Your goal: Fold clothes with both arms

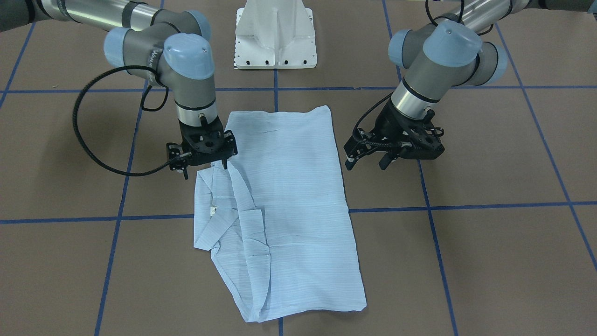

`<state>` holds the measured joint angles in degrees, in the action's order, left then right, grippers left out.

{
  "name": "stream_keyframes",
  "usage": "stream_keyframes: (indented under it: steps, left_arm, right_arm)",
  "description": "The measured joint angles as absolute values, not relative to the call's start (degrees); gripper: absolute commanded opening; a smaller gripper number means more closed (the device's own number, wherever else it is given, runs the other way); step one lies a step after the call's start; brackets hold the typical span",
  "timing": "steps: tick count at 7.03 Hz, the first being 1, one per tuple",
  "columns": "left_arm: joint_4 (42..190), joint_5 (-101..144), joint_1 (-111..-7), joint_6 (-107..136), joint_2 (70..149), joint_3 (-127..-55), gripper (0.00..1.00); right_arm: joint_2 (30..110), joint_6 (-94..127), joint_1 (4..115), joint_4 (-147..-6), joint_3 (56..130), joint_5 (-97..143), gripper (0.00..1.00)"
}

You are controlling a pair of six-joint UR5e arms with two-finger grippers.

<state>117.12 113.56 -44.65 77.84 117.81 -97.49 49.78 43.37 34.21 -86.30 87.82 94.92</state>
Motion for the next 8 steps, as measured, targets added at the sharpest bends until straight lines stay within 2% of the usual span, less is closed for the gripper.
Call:
stream_keyframes:
  steps: [2,8]
  left_arm:
    - [117.19,113.56,-44.65,77.75,117.78,-97.4,1.0]
    - [117.27,113.55,-44.59,77.68,117.88,-97.37,1.0]
  right_arm:
    - [45.37,43.31,33.86,-80.03,78.28,94.18,1.0]
    - [45.91,41.39,32.48,-78.93,75.78,93.97,1.0]
